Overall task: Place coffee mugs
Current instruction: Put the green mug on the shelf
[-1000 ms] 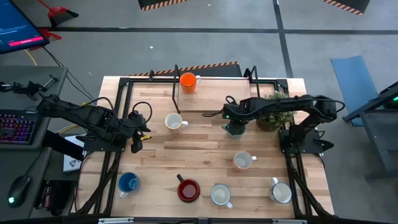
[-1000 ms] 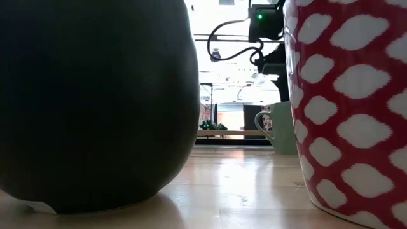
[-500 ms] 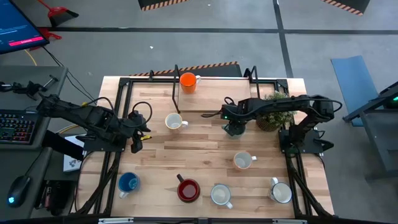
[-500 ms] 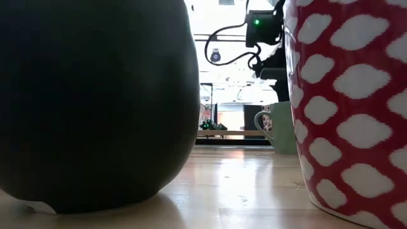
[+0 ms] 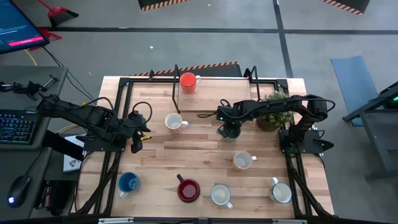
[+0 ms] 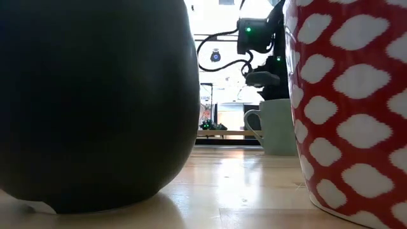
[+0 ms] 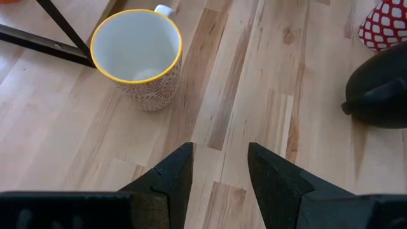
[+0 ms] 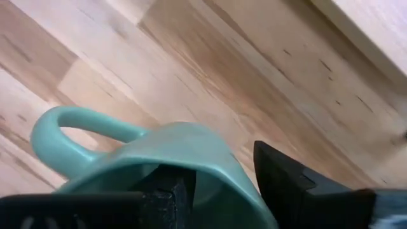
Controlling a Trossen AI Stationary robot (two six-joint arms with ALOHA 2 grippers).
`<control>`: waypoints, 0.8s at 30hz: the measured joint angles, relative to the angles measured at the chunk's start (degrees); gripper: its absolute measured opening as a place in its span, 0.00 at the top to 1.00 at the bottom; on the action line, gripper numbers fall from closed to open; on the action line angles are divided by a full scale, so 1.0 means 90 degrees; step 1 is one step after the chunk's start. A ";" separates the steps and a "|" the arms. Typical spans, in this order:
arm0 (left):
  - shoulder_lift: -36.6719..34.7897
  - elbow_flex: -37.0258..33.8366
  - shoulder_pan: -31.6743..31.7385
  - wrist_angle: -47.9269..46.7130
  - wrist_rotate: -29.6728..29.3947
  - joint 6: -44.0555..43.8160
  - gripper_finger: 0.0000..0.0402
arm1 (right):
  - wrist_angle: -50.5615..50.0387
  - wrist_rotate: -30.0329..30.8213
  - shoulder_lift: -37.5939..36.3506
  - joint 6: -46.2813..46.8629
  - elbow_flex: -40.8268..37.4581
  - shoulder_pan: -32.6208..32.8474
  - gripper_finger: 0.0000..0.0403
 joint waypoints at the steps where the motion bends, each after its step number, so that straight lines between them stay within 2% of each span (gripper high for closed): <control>1: 0.0002 0.0000 0.0002 -0.0002 0.0000 0.0000 0.65 | 0.0033 -0.0029 -0.0002 0.0002 0.0000 0.0000 0.68; 4: 0.0001 0.0000 0.0002 -0.0002 0.0000 0.0000 0.65 | 0.0073 -0.0182 -0.0002 0.0001 0.0000 0.0000 0.75; 10: 0.0001 0.0000 0.0002 -0.0001 -0.0001 0.0007 0.65 | 0.0118 -0.0394 -0.0002 0.0033 0.0000 0.0005 0.98; 16: 0.0002 0.0000 0.0002 -0.0003 -0.0002 0.0054 0.65 | 0.0681 -0.0584 -0.0002 -0.0001 0.0036 0.0155 0.99; 21: 0.0002 0.0000 0.0001 -0.0005 -0.0002 0.0107 0.65 | 0.0583 -0.0760 -0.0007 -0.0056 0.0604 0.0443 1.00; 24: 0.0002 0.0000 0.0002 -0.0003 -0.0002 0.0046 0.65 | 0.0501 -0.0585 -0.0007 -0.0065 0.1157 0.0594 1.00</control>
